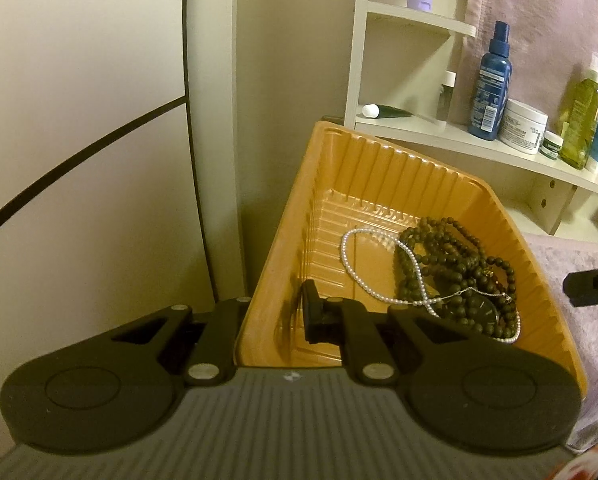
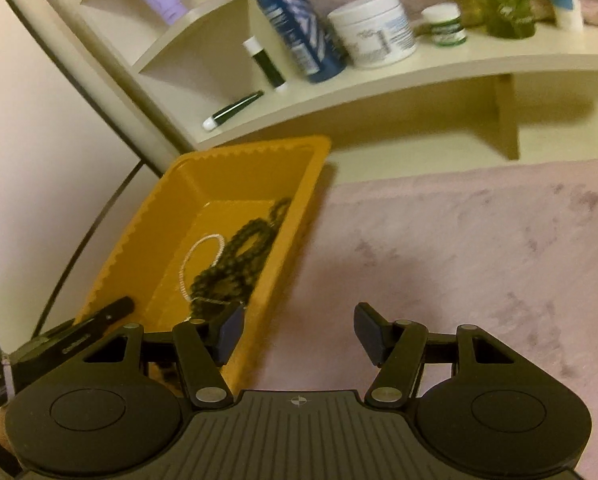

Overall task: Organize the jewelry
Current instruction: 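Release the tray rim with the left tool and withdraw both tools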

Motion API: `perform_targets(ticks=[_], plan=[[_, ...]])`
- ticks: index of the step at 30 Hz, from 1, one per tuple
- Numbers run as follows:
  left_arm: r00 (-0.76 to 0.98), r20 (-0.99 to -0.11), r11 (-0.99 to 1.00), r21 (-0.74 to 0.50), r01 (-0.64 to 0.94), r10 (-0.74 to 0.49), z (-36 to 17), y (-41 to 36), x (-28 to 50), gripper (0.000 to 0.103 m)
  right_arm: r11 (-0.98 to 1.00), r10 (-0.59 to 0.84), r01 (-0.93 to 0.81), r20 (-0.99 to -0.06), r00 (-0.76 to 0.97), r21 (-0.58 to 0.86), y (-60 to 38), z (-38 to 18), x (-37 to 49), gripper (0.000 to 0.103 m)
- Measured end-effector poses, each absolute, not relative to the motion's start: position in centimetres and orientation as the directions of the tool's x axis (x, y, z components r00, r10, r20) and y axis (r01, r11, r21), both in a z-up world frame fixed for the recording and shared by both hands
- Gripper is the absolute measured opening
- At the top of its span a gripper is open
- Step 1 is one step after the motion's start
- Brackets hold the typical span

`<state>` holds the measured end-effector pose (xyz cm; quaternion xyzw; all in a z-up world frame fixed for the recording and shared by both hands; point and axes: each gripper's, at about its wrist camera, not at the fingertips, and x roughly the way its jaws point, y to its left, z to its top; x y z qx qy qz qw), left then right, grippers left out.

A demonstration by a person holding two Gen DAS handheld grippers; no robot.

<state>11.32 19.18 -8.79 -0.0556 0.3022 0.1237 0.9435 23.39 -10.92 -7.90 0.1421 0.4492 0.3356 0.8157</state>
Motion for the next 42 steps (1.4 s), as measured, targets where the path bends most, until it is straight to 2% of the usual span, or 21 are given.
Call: perform_targets(ticks=[5, 17, 20, 22, 26, 30, 35, 37, 42], plan=[[0.784, -0.589, 0.962, -0.04, -0.271, 0.196, -9.1, 19.5, 11.3, 0.012, 0.742, 0.668, -0.409, -0.639, 0.382, 0.531, -10.9, -7.9, 23.3, 0.059], [0.772, -0.619, 0.934, -0.174, -0.312, 0.143, -11.6, 21.1, 11.5, 0.017, 0.79, 0.613, -0.362, -0.666, 0.426, 0.495, -14.4, -8.0, 23.0, 0.059], [0.769, -0.624, 0.933, -0.177, -0.314, 0.14, -11.6, 21.2, 11.7, 0.025, 0.799, 0.6, -0.357, -0.671, 0.434, 0.483, -14.9, -8.0, 22.7, 0.059], [0.766, -0.629, 0.933, -0.179, -0.313, 0.136, -11.5, 21.3, 11.7, 0.037, 0.802, 0.597, -0.36, -0.672, 0.438, 0.477, -15.3, -7.8, 22.4, 0.059], [0.767, -0.628, 0.936, -0.178, -0.305, 0.131, -11.2, 21.7, 10.9, 0.042, 0.821, 0.571, -0.343, -0.674, 0.469, 0.456, -16.1, -7.4, 21.7, 0.059], [0.763, -0.632, 0.937, -0.168, -0.307, 0.136, -10.6, 21.9, 9.9, 0.047, 0.833, 0.553, -0.345, -0.676, 0.488, 0.432, -16.8, -6.8, 20.9, 0.061], [0.761, -0.63, 0.944, -0.132, -0.301, 0.154, -8.9, 21.7, 8.7, 0.051, 0.859, 0.509, -0.358, -0.686, 0.52, 0.366, -17.4, -5.4, 19.1, 0.072], [0.756, -0.631, 0.951, -0.09, -0.295, 0.175, -8.3, 21.2, 8.4, 0.06, 0.863, 0.499, -0.37, -0.693, 0.521, 0.344, -17.5, -5.0, 18.3, 0.073], [0.73, -0.625, 0.942, 0.024, -0.336, 0.276, -6.5, 20.1, 7.6, 0.061, 0.879, 0.45, -0.399, -0.733, 0.51, 0.262, -17.5, -4.6, 16.2, 0.073]])
